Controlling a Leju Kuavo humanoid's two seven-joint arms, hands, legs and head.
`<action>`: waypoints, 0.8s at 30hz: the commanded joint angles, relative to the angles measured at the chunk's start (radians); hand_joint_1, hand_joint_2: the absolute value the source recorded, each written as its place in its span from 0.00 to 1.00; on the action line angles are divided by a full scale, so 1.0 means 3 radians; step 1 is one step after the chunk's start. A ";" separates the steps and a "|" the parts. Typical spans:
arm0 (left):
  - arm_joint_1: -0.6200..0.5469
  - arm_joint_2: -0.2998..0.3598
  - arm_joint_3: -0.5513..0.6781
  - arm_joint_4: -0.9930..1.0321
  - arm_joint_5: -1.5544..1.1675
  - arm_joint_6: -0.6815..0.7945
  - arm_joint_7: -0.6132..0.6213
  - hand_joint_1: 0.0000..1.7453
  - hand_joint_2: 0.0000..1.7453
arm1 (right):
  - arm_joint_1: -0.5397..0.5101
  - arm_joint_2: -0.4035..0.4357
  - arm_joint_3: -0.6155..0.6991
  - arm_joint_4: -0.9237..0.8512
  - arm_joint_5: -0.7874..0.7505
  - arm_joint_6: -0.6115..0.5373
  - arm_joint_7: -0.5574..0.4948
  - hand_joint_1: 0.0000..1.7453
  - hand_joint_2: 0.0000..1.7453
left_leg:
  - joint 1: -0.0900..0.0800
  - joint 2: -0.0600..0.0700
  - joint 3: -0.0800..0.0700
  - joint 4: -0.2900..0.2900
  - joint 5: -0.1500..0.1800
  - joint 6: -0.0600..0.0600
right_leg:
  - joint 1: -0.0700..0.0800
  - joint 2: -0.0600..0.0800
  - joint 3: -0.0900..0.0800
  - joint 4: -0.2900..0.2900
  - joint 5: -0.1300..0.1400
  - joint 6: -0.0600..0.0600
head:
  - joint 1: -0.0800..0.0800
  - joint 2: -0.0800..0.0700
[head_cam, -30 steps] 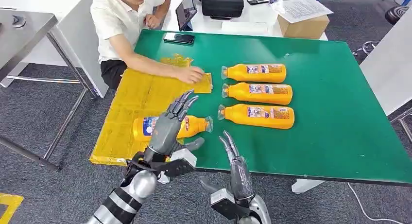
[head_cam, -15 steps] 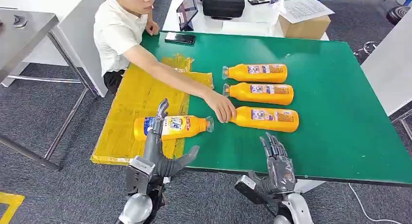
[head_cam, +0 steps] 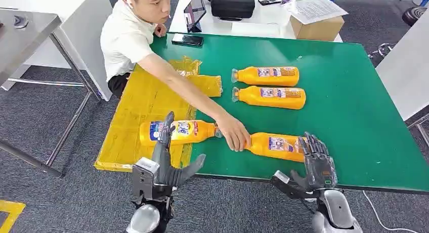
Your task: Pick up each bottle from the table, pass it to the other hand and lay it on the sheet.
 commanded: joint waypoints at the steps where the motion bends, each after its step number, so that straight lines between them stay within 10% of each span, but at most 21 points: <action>1: -0.0097 0.0034 -0.0081 0.0200 0.0004 -0.0003 0.0022 0.00 1.00 | -0.0515 -0.0019 0.0043 0.0723 0.0099 0.0163 0.0121 0.00 1.00 | 0.0002 0.0008 0.0009 -0.0003 -0.0002 -0.0005 | 0.0002 0.0008 0.0006 -0.0002 0.0001 -0.0005 | 0.0000 0.0000; 20: -0.0188 0.0043 -0.0173 0.0261 0.0047 -0.0080 0.0087 0.00 1.00 | -0.1365 0.0103 0.0400 0.2089 0.0035 0.1204 0.0121 0.00 1.00 | 0.0005 0.0010 0.0026 -0.0005 0.0003 -0.0004 | 0.0005 0.0007 0.0021 -0.0005 0.0005 -0.0004 | 0.0000 0.0000; 21: -0.0190 0.0044 -0.0175 0.0262 0.0048 -0.0084 0.0089 0.00 1.00 | -0.1356 0.0089 0.0404 0.2095 0.0010 0.1254 0.0116 0.15 1.00 | 0.0006 0.0010 0.0030 -0.0005 0.0002 -0.0004 | 0.0006 0.0007 0.0025 -0.0006 0.0005 -0.0004 | 0.0000 0.0000; 22: -0.0204 0.0049 -0.0185 0.0274 0.0050 -0.0097 0.0092 0.00 1.00 | -0.1364 0.0066 0.0420 0.2159 -0.0057 0.1445 0.0111 0.71 1.00 | 0.0006 0.0009 0.0035 -0.0006 0.0004 -0.0005 | 0.0005 0.0007 0.0028 -0.0007 0.0005 -0.0006 | 0.0000 0.0000; 24: -0.0209 0.0047 -0.0186 0.0281 0.0050 -0.0098 0.0093 0.00 1.00 | -0.1339 0.0034 0.0410 0.2156 -0.0080 0.1428 0.0084 0.71 1.00 | 0.0006 0.0015 0.0041 -0.0003 0.0003 -0.0002 | 0.0006 0.0010 0.0030 -0.0007 0.0007 -0.0002 | 0.0000 0.0000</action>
